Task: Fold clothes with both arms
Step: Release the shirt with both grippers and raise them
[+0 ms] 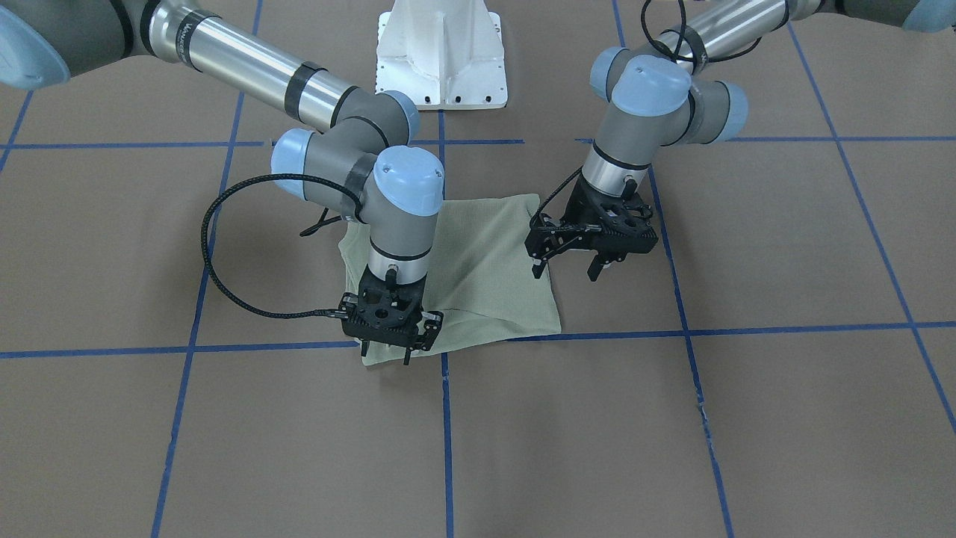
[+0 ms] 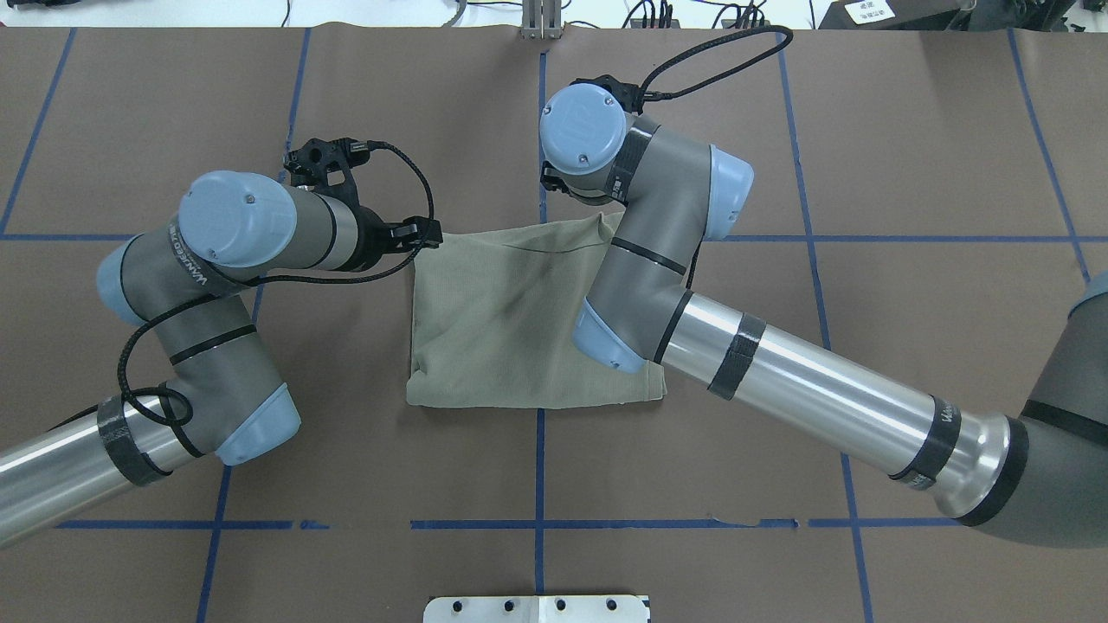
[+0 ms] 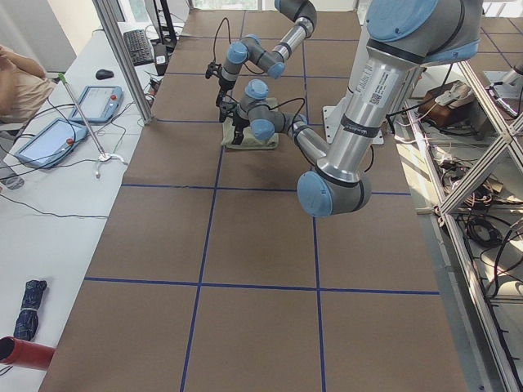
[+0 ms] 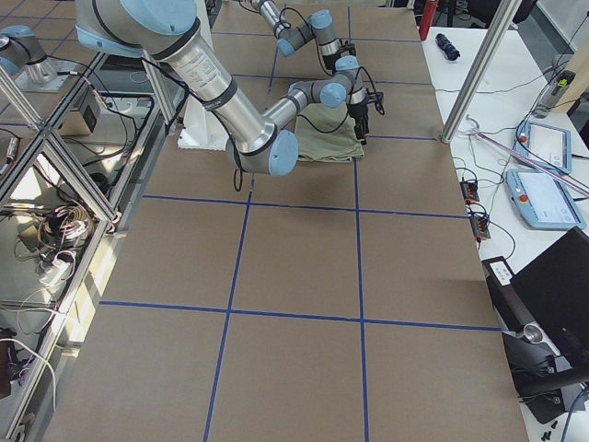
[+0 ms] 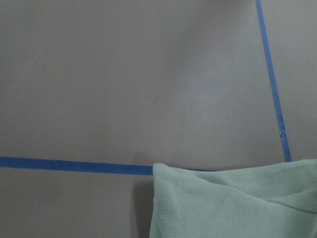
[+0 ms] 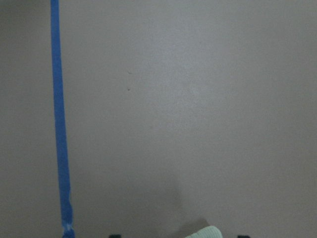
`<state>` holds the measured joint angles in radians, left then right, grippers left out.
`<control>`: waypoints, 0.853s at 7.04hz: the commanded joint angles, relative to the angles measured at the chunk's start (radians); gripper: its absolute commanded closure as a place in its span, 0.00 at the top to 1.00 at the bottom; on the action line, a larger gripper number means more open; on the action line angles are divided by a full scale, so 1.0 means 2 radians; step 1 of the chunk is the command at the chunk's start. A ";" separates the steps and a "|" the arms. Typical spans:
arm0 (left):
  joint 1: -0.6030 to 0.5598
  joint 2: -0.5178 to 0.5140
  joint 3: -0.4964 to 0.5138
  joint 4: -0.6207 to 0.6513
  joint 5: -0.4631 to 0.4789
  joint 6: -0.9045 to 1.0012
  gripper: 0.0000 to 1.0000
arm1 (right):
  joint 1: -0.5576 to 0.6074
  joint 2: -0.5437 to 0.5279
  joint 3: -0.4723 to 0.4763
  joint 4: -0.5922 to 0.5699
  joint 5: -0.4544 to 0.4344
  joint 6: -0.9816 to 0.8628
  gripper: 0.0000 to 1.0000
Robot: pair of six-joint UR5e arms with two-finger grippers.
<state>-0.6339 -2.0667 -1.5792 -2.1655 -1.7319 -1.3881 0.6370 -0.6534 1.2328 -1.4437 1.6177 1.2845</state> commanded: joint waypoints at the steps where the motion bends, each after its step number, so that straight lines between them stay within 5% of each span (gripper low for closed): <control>1: 0.002 -0.006 0.057 -0.082 0.002 -0.055 0.67 | 0.004 -0.003 0.010 0.000 0.013 -0.005 1.00; 2: 0.002 -0.011 0.069 -0.083 0.002 -0.064 0.61 | 0.004 -0.004 0.011 0.000 0.013 -0.005 1.00; 5: 0.006 -0.012 0.078 -0.105 0.002 -0.064 0.09 | 0.004 -0.007 0.014 0.000 0.013 -0.004 1.00; 6: 0.006 -0.011 0.080 -0.109 0.002 -0.061 0.00 | 0.004 -0.008 0.013 0.000 0.012 -0.004 1.00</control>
<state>-0.6238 -2.0904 -1.4281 -2.3654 -1.7288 -1.5143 0.6452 -0.6668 1.2591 -1.4435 1.6428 1.2761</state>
